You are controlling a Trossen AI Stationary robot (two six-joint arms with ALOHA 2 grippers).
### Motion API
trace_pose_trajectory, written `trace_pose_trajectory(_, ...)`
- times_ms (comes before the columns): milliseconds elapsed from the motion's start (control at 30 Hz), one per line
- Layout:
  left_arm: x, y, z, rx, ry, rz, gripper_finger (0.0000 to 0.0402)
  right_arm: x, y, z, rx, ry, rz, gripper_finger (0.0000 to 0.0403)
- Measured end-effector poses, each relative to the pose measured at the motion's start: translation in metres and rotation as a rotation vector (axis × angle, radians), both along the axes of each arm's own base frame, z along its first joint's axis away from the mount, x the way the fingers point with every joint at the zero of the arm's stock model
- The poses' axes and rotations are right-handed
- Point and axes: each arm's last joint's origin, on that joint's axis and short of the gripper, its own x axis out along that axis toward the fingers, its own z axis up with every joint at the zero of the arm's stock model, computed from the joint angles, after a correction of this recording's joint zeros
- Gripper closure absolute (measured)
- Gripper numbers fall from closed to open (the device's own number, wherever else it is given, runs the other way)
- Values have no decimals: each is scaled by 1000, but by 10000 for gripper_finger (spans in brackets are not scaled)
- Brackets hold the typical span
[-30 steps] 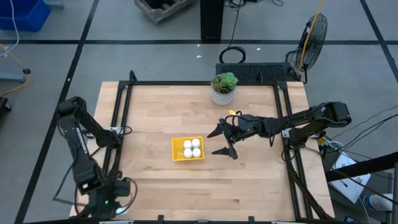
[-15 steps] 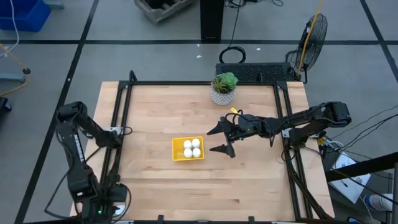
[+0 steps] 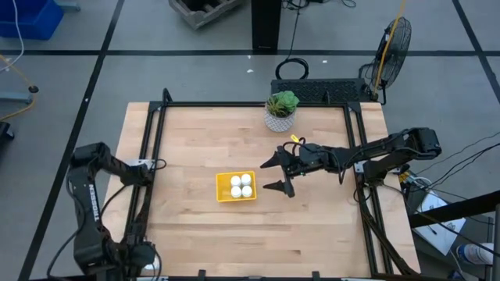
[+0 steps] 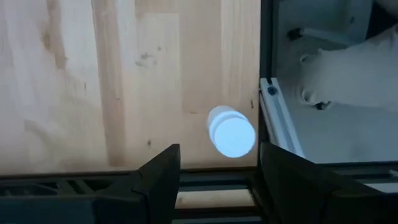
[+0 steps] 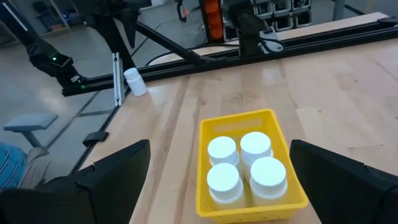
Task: Pick and place pill bottles into a basket
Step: Put the white pill bottle into the yellow bin
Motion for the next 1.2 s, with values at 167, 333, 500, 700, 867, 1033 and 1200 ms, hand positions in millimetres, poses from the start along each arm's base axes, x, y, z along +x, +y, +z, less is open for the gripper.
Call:
trace_pose_trajectory(167, -3, -4, -3, -16, 40, 99, 174, 0, 0, 0, 13, 2, -5, 23)
trace_pose_trajectory(333, -3, -6, -3, -44, 54, 150, 174, 0, 0, 0, 26, 6, -9, 23)
trace_pose_trajectory(500, -1, -13, -5, -91, 36, 164, 174, 0, -1, 0, 33, 7, -13, 23)
trace_pose_trajectory(700, -1, -21, -20, -46, 79, 166, 174, 0, -2, 0, 29, 11, -14, 23)
trace_pose_trajectory(867, -6, -24, -22, -38, 73, 143, 174, -1, -2, -2, 28, 28, -14, 23)
trace_pose_trajectory(1033, -10, -23, -23, -13, 50, 111, 174, -1, -2, -2, 34, 31, -13, 23)
trace_pose_trajectory(1200, -9, -23, -23, 0, 11, 85, 174, -1, -2, -2, 32, 30, -12, 23)
